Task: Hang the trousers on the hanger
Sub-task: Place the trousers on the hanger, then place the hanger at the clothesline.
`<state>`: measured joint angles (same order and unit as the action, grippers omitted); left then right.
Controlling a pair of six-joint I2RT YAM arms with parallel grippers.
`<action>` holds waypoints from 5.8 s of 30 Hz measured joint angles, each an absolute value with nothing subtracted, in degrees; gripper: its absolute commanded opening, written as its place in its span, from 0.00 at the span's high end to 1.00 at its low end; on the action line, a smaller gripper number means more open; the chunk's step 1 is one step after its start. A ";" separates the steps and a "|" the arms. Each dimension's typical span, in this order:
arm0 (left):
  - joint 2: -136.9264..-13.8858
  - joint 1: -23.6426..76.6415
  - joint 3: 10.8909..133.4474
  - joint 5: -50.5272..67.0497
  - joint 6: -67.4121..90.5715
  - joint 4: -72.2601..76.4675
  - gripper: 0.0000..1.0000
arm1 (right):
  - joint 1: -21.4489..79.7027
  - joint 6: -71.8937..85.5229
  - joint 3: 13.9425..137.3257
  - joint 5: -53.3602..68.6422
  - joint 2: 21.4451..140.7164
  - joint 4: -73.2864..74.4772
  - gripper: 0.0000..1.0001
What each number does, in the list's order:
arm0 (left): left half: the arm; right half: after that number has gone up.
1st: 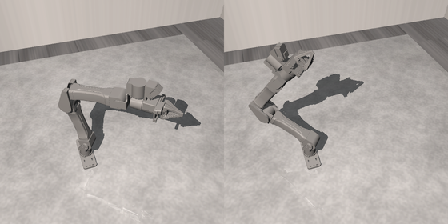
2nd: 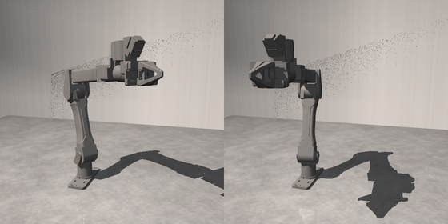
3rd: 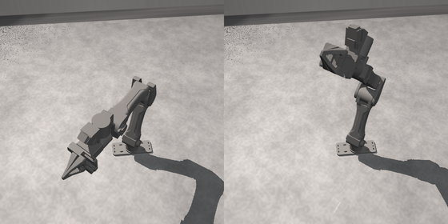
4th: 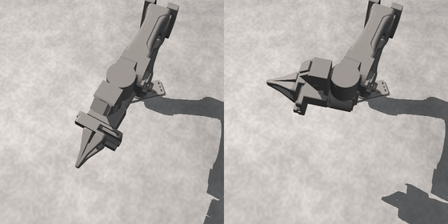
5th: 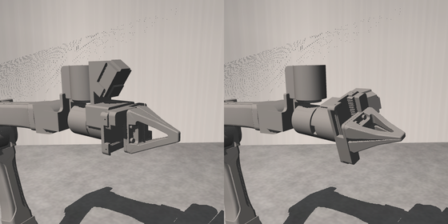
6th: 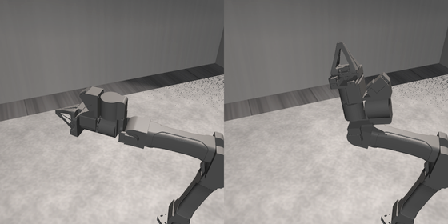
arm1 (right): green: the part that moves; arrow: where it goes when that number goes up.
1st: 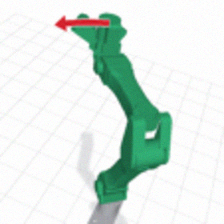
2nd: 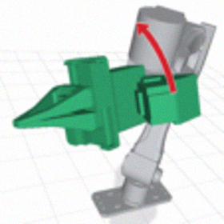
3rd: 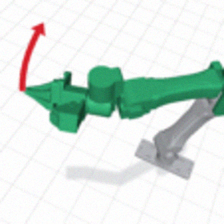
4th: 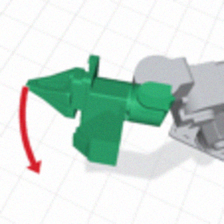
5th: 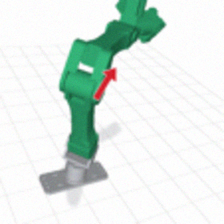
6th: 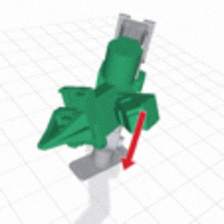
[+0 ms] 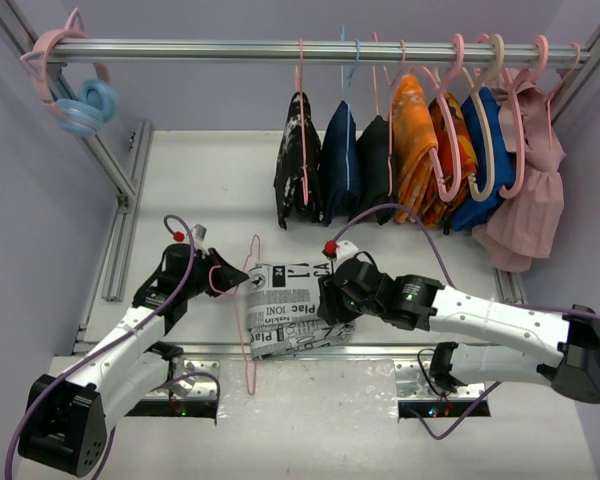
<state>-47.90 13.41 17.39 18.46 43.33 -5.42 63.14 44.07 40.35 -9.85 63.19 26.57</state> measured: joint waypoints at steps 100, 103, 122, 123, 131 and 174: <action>-46.05 13.41 16.05 10.19 47.73 -6.00 1.00 | 58.65 43.45 51.33 -6.89 96.73 17.38 0.56; -47.87 13.41 17.23 8.79 48.27 -5.54 1.00 | 57.14 41.86 53.72 -6.46 98.07 18.20 0.52; -52.10 13.41 19.20 6.52 48.83 -3.60 1.00 | 68.24 34.43 53.60 3.89 83.88 8.65 0.34; -52.04 13.41 19.20 6.55 48.89 -3.60 1.00 | 68.16 34.20 54.51 5.23 85.99 7.24 0.34; -51.50 13.41 20.63 6.28 47.54 -6.25 1.00 | 68.01 33.91 64.85 11.20 107.04 0.05 0.42; -58.00 5.86 39.02 -18.59 56.00 -31.66 0.00 | 67.18 44.43 47.83 8.75 102.35 -27.32 1.00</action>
